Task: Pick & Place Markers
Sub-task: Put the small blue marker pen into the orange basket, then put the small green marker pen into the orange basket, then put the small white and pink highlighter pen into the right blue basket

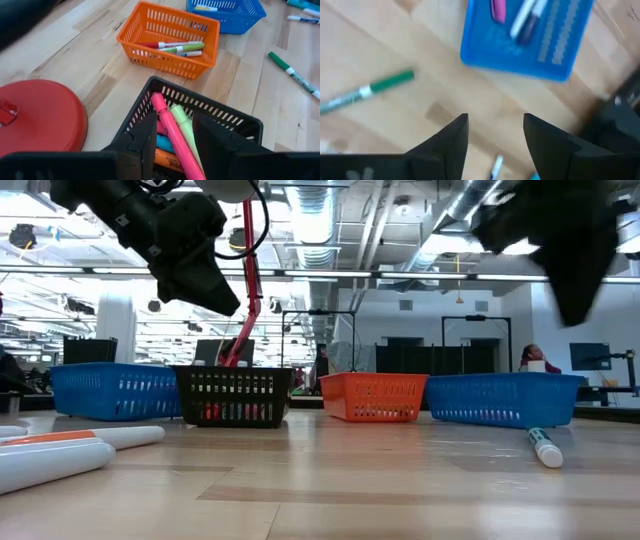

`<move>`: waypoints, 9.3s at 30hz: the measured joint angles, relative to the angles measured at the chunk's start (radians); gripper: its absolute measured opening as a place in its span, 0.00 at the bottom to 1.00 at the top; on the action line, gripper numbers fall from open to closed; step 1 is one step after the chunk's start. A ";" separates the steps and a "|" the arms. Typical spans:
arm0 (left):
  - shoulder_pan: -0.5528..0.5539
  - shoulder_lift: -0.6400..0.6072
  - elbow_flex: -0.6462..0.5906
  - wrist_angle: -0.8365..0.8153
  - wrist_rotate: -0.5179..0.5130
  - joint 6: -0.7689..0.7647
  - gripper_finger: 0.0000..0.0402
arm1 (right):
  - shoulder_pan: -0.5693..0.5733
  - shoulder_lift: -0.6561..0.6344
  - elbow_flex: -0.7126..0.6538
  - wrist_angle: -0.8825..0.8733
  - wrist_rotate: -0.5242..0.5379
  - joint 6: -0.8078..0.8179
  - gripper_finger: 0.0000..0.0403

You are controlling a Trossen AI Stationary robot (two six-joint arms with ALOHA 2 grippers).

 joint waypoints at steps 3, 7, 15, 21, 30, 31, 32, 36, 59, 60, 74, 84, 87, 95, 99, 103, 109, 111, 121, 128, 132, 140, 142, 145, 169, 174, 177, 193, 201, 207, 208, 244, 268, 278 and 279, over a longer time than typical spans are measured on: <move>-0.001 0.000 -0.001 -0.002 0.000 0.000 0.30 | 0.126 -0.031 -0.014 -0.024 0.021 0.138 0.45; -0.001 0.000 -0.001 0.004 0.000 0.000 0.30 | 0.278 -0.066 -0.090 0.084 -0.042 0.287 0.44; 0.000 0.000 -0.002 0.027 0.000 0.000 0.30 | 0.437 -0.065 -0.249 0.181 -0.192 0.577 0.44; 0.000 0.000 -0.002 0.034 0.000 0.000 0.30 | 0.461 -0.081 -0.356 0.318 -0.248 0.613 0.44; 0.000 0.000 -0.002 0.041 0.000 0.000 0.30 | 0.437 -0.097 -0.533 0.486 -0.336 0.608 0.44; 0.000 0.000 -0.003 0.042 0.000 0.000 0.30 | 0.436 -0.097 -0.541 0.499 -0.340 0.607 0.43; 0.000 0.000 -0.003 0.042 0.000 0.000 0.30 | 0.436 -0.098 -0.546 0.507 -0.338 0.607 0.42; 0.000 0.000 -0.003 0.045 0.000 0.000 0.30 | 0.436 -0.096 -0.549 0.533 -0.336 0.607 0.32; 0.000 0.000 -0.003 0.071 0.000 0.007 0.30 | -0.013 -0.091 -0.116 0.666 0.386 -0.065 0.03; 0.000 0.000 -0.003 0.072 0.000 0.007 0.30 | -0.060 -0.091 -0.116 0.701 0.416 -0.119 0.03; 0.000 0.000 -0.003 0.079 0.000 0.007 0.30 | -0.483 0.089 -0.116 0.945 0.104 -0.477 0.08; 0.000 0.000 -0.028 0.080 0.000 0.007 0.30 | -0.503 0.100 -0.115 0.964 0.045 -0.553 0.21; 0.000 0.000 -0.028 0.081 0.000 0.007 0.30 | -0.502 0.100 -0.115 0.964 0.005 -0.579 0.26; 0.000 0.000 -0.028 0.083 0.000 0.007 0.30 | -0.445 0.029 -0.039 0.845 -0.238 -0.640 0.32; 0.000 0.000 -0.028 0.086 0.000 0.007 0.30 | -0.350 -0.025 -0.022 0.791 -0.424 -0.820 0.31; 0.000 0.000 -0.027 0.087 0.000 0.007 0.30 | -0.227 -0.040 -0.022 0.753 -0.415 -0.924 0.30; 0.000 0.000 -0.027 0.088 0.000 0.007 0.30 | -0.066 -0.029 -0.077 0.734 -0.292 -0.975 0.31; 0.000 0.000 -0.027 0.090 0.000 0.007 0.30 | -0.034 -0.029 -0.083 0.719 -0.288 -0.975 0.31; 0.000 0.000 -0.027 0.096 0.000 0.003 0.30 | 0.062 0.036 -0.085 0.595 -0.190 -1.094 0.30; 0.000 0.000 -0.026 0.096 0.000 -0.022 0.30 | 0.066 0.178 -0.079 0.630 -0.127 -1.156 0.30; 0.000 0.000 -0.026 0.096 0.000 -0.023 0.30 | 0.060 0.243 -0.061 0.628 -0.100 -1.260 0.30; 0.000 0.000 -0.026 0.096 0.000 -0.023 0.30 | 0.058 0.330 -0.047 0.607 -0.107 -1.317 0.28; 0.000 0.000 -0.026 0.096 0.000 -0.023 0.30 | 0.051 0.334 -0.048 0.604 -0.109 -1.320 0.26; 0.000 0.000 -0.026 0.097 0.000 -0.023 0.30 | 0.036 0.322 -0.049 0.614 -0.120 -1.326 0.19; 0.000 0.000 -0.026 0.115 0.000 -0.023 0.30 | -0.403 0.081 0.054 0.639 0.164 -0.607 0.05; 0.000 0.000 -0.026 0.117 0.000 -0.023 0.30 | -0.485 0.208 0.053 0.644 0.002 -0.607 0.11; 0.000 0.000 -0.026 0.117 0.000 -0.023 0.30 | -0.506 0.259 0.052 0.660 -0.027 -0.622 0.12; 0.000 0.000 -0.026 0.118 0.000 -0.023 0.30 | -0.528 0.272 0.079 0.665 -0.083 -0.687 0.26; 0.000 0.000 -0.026 0.124 0.000 -0.023 0.30 | -0.503 0.270 0.312 0.491 -0.156 -0.793 0.29; -0.002 0.000 -0.026 0.124 0.006 -0.023 0.30 | -0.433 0.259 0.479 0.410 -0.156 -0.910 0.29; -0.004 0.000 -0.026 0.124 0.023 -0.023 0.30 | -0.419 0.250 0.482 0.401 -0.156 -0.935 0.29; -0.570 0.109 -0.026 -0.110 0.286 -0.574 0.24 | -0.266 -0.404 -0.511 1.352 -0.038 -0.938 0.29; -0.618 0.290 -0.025 -0.068 0.311 -0.607 0.24 | -0.268 -0.375 -0.511 1.359 -0.027 -0.975 0.29; -0.619 0.408 -0.014 -0.051 0.283 -0.603 0.24 | -0.268 -0.375 -0.511 1.350 -0.027 -0.975 0.29; -0.620 0.408 -0.014 -0.049 0.273 -0.599 0.23 | -0.268 -0.375 -0.511 1.350 -0.027 -0.975 0.29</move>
